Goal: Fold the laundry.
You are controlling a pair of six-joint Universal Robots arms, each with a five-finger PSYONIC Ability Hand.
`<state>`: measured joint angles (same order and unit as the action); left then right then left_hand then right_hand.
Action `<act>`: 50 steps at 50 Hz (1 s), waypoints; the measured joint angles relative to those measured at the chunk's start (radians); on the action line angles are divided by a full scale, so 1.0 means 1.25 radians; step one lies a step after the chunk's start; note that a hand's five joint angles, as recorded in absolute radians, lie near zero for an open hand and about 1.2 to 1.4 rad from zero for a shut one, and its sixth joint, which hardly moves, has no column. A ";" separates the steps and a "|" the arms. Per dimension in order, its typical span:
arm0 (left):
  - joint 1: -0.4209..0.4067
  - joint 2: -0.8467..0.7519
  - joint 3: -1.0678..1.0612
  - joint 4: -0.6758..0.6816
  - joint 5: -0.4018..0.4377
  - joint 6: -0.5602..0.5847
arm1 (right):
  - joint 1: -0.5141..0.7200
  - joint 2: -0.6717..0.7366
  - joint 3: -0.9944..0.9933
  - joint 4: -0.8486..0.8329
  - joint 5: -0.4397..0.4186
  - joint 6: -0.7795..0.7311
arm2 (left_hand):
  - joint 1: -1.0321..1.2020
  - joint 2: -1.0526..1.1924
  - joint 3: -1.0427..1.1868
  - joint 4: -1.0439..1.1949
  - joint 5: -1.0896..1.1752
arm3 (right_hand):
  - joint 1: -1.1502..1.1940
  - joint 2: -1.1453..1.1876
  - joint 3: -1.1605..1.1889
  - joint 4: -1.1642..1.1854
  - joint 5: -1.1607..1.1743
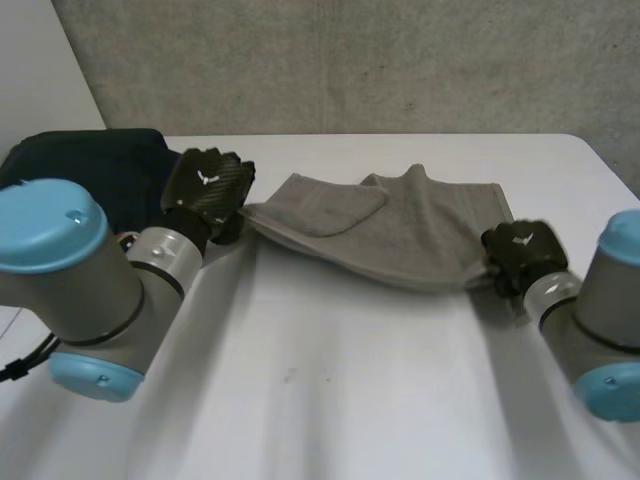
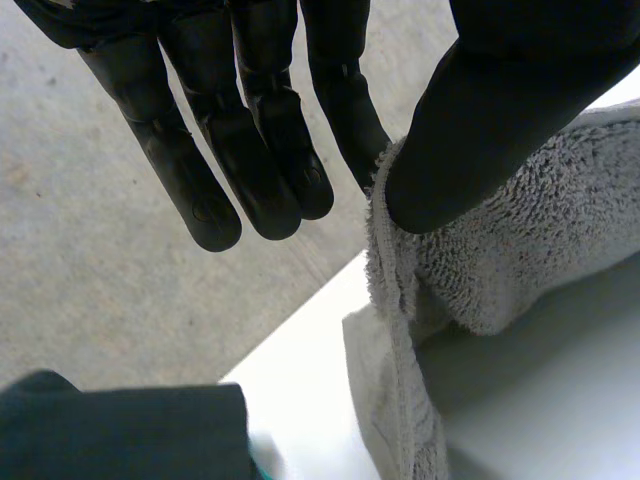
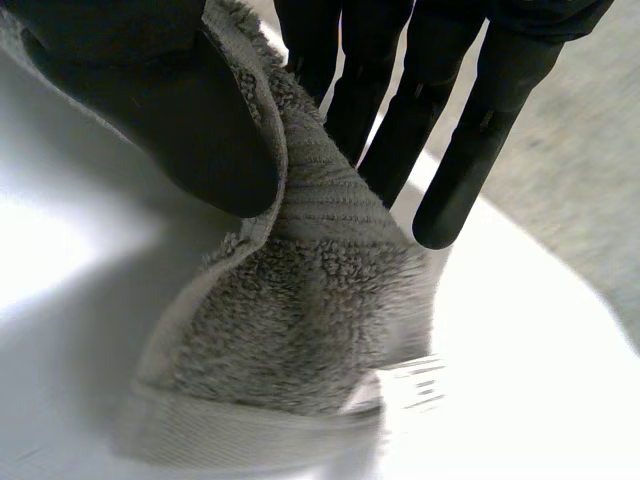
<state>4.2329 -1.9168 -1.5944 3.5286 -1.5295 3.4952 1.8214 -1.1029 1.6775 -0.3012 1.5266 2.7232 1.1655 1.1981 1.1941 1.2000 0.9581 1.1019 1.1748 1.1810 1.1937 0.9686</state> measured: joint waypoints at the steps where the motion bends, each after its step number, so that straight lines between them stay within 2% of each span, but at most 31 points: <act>1: 0.000 0.021 0.001 -0.015 0.000 0.001 | -0.006 -0.027 -0.003 0.018 0.000 -0.013 | 0.000 0.000 0.000 0.000 0.000 | 0.000 0.000 0.000 0.002 0.000; 6: -0.001 0.127 0.006 -0.090 0.002 0.010 | -0.032 -0.154 -0.031 0.144 -0.002 -0.105 | 0.000 0.000 0.000 0.000 0.000 | 0.000 0.000 0.000 0.002 0.000; 10: -0.001 0.240 0.013 -0.189 0.005 0.029 | -0.059 -0.273 -0.097 0.346 -0.005 -0.219 | 0.000 0.000 0.000 0.000 0.000 | 0.000 0.000 0.000 0.003 0.006; 15: -0.002 0.305 0.010 -0.299 0.007 0.068 | -0.073 -0.331 -0.169 0.543 -0.013 -0.289 | 0.000 0.000 0.000 0.000 0.000 | 0.000 0.000 0.000 0.004 0.008; 18: -0.004 0.286 0.002 -0.344 0.007 0.104 | -0.076 -0.334 -0.192 0.634 -0.022 -0.322 | 0.000 0.000 0.000 0.000 0.000 | 0.000 0.000 0.000 0.004 0.011; 20: -0.004 0.270 0.001 -0.351 0.007 0.115 | -0.076 -0.330 -0.194 0.648 -0.025 -0.330 | 0.000 0.000 0.000 0.000 0.000 | 0.000 0.000 0.000 0.004 0.011; 25: -0.009 0.084 0.041 -0.363 0.000 0.201 | -0.071 -0.220 -0.206 0.680 -0.035 -0.379 | 0.000 0.000 0.000 0.000 0.000 | 0.000 0.000 0.005 0.004 0.011; 31: -0.015 -0.142 0.235 -0.340 -0.006 0.277 | -0.064 -0.068 -0.309 0.610 -0.030 -0.376 | 0.000 0.000 0.000 0.000 0.000 | 0.000 0.000 0.007 0.004 0.012; 35: -0.014 -0.208 0.348 -0.300 -0.008 0.301 | -0.062 -0.015 -0.387 0.533 -0.027 -0.357 | 0.000 0.000 0.000 0.000 0.000 | 0.000 0.000 0.007 0.005 0.016; 37: -0.013 -0.252 0.479 -0.192 -0.010 0.333 | -0.061 0.018 -0.482 0.371 -0.025 -0.318 | 0.000 0.000 0.000 0.000 0.000 | 0.000 0.000 0.007 0.005 0.024; 38: -0.013 -0.254 0.488 -0.178 -0.010 0.336 | -0.061 0.020 -0.488 0.354 -0.024 -0.314 | 0.000 0.000 0.000 0.000 0.000 | 0.000 0.000 0.007 0.005 0.024; 39: -0.012 -0.259 0.532 -0.095 -0.010 0.355 | -0.060 0.023 -0.516 0.251 -0.023 -0.292 | 0.000 0.000 0.000 0.000 0.000 | 0.000 0.000 0.007 0.005 0.027; 42: -0.010 -0.251 0.575 0.070 -0.009 0.388 | -0.059 0.021 -0.536 0.106 -0.021 -0.263 | 0.000 0.000 0.000 0.000 0.000 | 0.000 0.000 0.007 0.005 0.033; 43: -0.011 -0.244 0.581 0.135 -0.009 0.400 | -0.058 0.014 -0.540 -0.015 -0.020 -0.239 | 0.000 0.000 0.000 0.000 0.000 | 0.000 0.000 0.007 0.005 0.036; 46: -0.011 -0.217 0.562 0.252 -0.009 0.418 | -0.057 0.002 -0.533 -0.152 -0.023 -0.211 | 0.000 0.000 0.000 0.000 0.000 | 0.000 0.000 0.007 0.005 0.040; 50: -0.014 -0.174 0.482 0.296 -0.011 0.424 | -0.054 -0.006 -0.518 -0.197 -0.031 -0.192 | 0.000 0.000 0.000 0.000 0.000 | 0.000 0.000 0.007 0.005 0.045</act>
<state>4.2148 -2.1337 -0.9920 3.8985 -1.5428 4.0247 1.7546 -1.1098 1.0302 -0.5474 1.4872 2.4828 1.1655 1.1985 1.1946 1.2005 0.9581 1.1019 1.1748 1.1898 1.2001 1.0245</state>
